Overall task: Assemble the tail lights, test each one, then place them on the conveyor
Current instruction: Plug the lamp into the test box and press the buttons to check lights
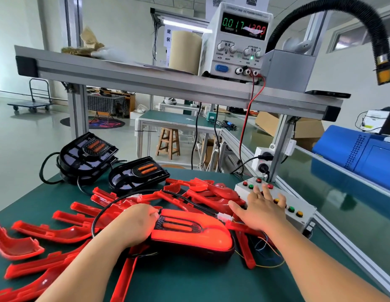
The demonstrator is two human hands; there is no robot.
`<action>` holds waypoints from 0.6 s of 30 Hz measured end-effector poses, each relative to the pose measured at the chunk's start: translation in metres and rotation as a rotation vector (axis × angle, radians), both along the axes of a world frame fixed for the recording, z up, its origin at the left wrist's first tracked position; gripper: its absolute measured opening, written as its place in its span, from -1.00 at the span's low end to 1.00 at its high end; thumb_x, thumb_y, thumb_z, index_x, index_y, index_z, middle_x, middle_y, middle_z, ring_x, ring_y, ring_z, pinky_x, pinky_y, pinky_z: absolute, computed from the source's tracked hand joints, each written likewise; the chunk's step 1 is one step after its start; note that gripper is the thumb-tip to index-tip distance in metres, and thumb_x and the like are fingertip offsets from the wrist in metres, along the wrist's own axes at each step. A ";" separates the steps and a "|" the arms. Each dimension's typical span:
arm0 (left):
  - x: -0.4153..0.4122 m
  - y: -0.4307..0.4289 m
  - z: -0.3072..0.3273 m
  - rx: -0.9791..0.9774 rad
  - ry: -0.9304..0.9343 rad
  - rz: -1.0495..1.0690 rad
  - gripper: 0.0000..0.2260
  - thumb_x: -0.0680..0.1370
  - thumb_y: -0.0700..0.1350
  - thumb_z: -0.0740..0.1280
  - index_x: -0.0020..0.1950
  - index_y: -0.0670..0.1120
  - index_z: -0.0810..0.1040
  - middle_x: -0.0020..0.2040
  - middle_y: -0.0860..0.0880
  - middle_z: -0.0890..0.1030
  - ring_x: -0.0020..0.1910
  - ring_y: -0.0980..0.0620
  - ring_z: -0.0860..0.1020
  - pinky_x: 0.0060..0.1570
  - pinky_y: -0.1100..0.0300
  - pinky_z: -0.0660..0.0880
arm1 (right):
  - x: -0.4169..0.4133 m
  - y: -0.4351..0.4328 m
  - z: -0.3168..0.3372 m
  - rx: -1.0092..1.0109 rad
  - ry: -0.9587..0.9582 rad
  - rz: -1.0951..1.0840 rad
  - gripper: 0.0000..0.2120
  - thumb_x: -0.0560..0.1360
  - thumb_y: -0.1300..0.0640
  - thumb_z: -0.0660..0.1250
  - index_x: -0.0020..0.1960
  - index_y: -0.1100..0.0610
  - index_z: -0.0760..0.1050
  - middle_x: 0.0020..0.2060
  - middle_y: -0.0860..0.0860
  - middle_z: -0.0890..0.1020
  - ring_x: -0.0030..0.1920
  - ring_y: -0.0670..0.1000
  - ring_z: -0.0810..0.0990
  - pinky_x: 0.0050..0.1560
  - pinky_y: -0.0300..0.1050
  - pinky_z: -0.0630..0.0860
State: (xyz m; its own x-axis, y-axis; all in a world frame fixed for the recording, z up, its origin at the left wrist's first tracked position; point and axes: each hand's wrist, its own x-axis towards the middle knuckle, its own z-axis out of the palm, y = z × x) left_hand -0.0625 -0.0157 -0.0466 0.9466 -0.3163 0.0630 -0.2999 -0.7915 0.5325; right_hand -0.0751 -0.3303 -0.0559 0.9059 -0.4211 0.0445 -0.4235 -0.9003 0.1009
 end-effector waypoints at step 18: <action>-0.002 0.000 0.002 0.009 0.016 -0.001 -0.70 0.68 -0.08 0.10 0.22 -0.15 0.56 0.17 -0.07 0.60 0.16 -0.03 0.52 0.00 0.21 0.33 | 0.000 0.002 -0.001 -0.013 0.020 -0.007 -0.02 0.40 -0.55 -0.24 0.59 0.09 0.01 0.59 0.00 -0.10 0.56 0.01 -0.29 0.43 0.30 -0.30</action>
